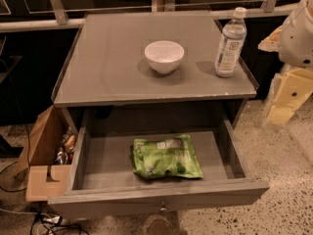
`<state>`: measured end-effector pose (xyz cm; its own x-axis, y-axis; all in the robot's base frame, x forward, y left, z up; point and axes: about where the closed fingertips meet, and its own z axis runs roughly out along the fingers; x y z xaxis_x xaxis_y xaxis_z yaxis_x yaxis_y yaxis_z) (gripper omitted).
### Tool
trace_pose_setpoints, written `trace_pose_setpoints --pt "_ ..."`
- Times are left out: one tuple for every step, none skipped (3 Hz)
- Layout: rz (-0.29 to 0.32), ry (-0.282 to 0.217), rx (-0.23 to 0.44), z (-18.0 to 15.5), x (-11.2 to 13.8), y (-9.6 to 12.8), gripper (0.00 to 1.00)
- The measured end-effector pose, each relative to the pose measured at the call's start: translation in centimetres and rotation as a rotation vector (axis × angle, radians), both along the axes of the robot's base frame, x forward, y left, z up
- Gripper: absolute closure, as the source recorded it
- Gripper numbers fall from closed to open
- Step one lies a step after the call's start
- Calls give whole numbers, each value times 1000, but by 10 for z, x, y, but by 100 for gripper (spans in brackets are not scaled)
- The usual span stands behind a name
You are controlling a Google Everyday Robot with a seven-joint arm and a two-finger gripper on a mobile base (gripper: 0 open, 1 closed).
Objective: Pick green rice chip bag from top drawer and place on counter
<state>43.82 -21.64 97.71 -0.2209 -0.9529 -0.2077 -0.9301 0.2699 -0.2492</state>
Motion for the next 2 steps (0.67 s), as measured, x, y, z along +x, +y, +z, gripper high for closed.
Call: trace_pose_setpoints --pt "1 0 0 0 0 0 0" --pt "76 8 14 -9 5 33 0"
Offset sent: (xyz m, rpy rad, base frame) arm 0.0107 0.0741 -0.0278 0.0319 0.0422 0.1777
